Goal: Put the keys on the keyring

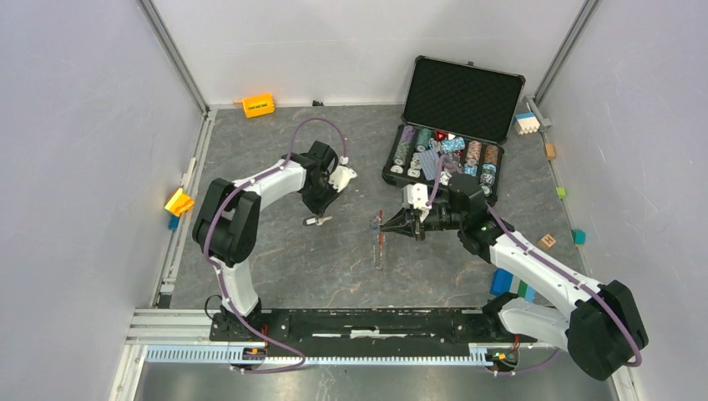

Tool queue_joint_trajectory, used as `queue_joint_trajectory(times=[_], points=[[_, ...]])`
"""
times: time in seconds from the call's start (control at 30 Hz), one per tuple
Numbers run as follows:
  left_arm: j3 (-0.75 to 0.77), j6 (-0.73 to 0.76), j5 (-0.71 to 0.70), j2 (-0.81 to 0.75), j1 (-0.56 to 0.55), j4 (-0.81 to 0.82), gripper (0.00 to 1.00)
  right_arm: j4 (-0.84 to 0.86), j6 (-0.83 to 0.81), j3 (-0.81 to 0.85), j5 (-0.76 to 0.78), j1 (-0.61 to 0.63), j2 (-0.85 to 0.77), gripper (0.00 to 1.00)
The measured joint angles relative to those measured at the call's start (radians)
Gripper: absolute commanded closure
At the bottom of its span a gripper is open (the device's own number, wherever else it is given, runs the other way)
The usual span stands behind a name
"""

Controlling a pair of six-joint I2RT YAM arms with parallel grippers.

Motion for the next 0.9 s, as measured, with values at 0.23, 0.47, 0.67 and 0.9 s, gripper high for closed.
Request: queue_joint_trajectory(times=[0.23,0.47,0.67,0.9], points=[[-0.026,0.029,0.082,-0.078,-0.007,0.003,0.98,0.000,0.000,0.000,-0.003,0.000,0.000,1.00],[-0.068,0.089,0.137,-0.143,-0.060,0.029,0.98,0.000,0.000,0.000,-0.003,-0.001,0.000,1.00],[-0.090,0.145,0.155,-0.140,-0.128,0.038,0.97,0.000,0.000,0.000,-0.003,-0.006,0.000,1.00],[-0.121,0.162,0.151,-0.132,-0.150,0.045,0.78,0.000,0.000,0.000,-0.004,-0.008,0.000,1.00]])
